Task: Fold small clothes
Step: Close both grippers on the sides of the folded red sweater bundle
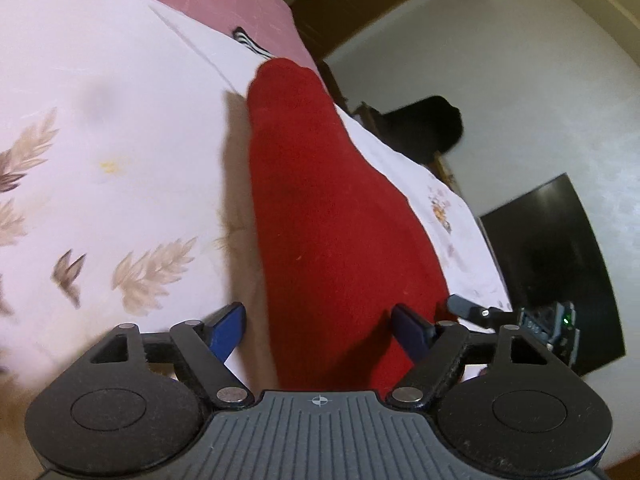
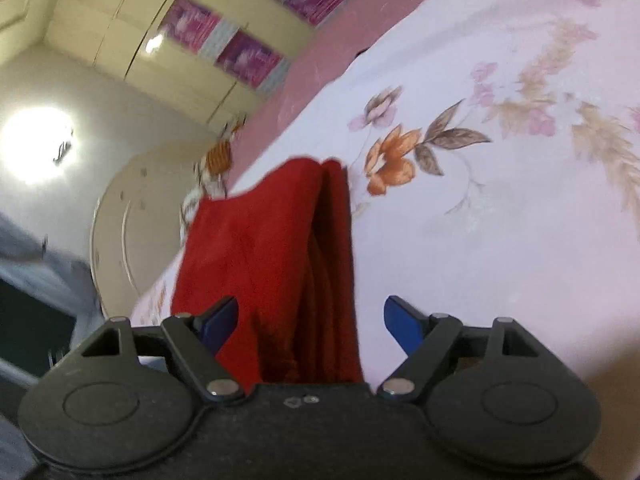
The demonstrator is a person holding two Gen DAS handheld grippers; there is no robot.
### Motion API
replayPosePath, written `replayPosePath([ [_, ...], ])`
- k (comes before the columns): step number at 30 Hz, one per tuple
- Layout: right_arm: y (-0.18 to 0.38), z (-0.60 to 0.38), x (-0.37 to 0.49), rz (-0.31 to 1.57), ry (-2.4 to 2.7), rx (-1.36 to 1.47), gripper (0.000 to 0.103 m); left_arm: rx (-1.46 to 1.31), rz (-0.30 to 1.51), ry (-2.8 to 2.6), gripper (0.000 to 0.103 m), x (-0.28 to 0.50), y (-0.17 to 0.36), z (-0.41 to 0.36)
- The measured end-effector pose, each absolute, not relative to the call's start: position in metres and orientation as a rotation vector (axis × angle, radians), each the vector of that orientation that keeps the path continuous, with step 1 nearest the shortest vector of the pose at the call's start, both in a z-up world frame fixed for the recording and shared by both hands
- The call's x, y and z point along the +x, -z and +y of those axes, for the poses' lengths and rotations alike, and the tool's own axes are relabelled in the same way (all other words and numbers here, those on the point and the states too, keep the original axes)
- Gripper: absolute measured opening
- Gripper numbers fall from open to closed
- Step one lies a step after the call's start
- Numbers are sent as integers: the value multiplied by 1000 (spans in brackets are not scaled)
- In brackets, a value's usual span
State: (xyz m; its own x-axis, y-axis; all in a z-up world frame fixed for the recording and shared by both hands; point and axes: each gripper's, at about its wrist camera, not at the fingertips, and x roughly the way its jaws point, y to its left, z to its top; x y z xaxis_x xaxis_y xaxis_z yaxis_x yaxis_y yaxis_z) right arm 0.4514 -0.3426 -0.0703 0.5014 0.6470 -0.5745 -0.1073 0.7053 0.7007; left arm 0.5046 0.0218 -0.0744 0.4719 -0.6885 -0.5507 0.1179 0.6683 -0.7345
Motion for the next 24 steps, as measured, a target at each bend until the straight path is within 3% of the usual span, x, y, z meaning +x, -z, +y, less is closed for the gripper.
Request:
replayPosePath([
  [5, 71, -319, 470, 1053, -636, 598, 80, -667, 970, 598, 78, 516, 77, 13],
  [12, 56, -274, 468, 1042, -647, 400, 79, -657, 954, 606, 78, 521, 76, 8],
  [16, 65, -305, 459, 1018, -660, 549, 67, -656, 955, 610, 78, 521, 75, 11],
  [18, 74, -324, 459, 1027, -654, 646, 54, -649, 955, 620, 78, 521, 76, 12],
  [20, 76, -324, 458, 1027, -649, 661, 53, -654, 955, 612, 78, 523, 77, 11],
  [22, 65, -305, 455, 1004, -614, 537, 51, -617, 946, 575, 61, 522, 73, 5],
  [24, 48, -278, 442, 951, -544, 330, 43, -551, 928, 548, 55, 521, 68, -4],
])
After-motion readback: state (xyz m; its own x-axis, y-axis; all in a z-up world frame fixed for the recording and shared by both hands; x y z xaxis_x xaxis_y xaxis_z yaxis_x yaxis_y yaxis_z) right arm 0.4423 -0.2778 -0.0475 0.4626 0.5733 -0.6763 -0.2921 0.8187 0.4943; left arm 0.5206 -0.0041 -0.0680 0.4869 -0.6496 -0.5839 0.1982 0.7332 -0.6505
